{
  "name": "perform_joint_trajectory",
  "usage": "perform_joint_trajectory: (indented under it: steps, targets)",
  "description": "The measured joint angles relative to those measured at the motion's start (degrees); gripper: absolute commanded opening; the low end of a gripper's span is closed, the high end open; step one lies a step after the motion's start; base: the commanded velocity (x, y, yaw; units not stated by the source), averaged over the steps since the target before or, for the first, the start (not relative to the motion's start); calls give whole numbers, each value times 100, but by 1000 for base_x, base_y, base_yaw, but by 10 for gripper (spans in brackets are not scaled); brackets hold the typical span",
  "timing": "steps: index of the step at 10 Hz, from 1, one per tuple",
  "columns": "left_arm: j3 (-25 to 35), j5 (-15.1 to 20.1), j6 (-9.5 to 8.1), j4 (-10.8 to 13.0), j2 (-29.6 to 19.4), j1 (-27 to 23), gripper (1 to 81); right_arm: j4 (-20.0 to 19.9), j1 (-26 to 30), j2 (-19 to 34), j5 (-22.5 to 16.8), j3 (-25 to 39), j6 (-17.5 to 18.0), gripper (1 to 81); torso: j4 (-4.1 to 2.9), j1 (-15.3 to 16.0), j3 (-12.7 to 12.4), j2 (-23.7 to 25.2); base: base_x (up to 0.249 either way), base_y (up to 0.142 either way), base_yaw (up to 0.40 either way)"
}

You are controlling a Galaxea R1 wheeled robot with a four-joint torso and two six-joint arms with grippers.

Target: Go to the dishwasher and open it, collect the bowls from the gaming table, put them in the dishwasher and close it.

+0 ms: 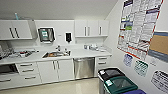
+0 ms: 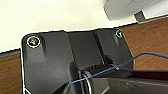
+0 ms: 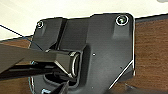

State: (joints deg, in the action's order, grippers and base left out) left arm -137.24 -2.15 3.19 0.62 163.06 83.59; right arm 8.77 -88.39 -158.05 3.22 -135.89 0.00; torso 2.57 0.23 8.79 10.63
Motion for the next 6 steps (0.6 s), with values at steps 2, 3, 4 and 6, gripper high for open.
perform_joint_trajectory:
  steps: [2, 3, 4, 6]
  targets:
    - [-29, 15, -2, 0, -93, 22, 811, 2, 2, -83, 17, 37, 0, 811, 0, 0, 0, 0, 87, 76, 0]
    - [-27, 20, -2, 0, -41, 11, 811, 2, -2, -33, 5, 22, 0, 811, 0, 0, 0, 0, 87, 76, 0]
    - [-18, 15, -2, 0, -20, -11, 811, 2, 0, -17, 2, 6, 0, 811, 0, 2, 0, 0, 87, 76, 0]
    - [-13, 2, -2, 0, -22, -21, 811, 2, -5, -35, 9, 9, 0, 811, 0, 0, 0, 0, 87, 76, 0]
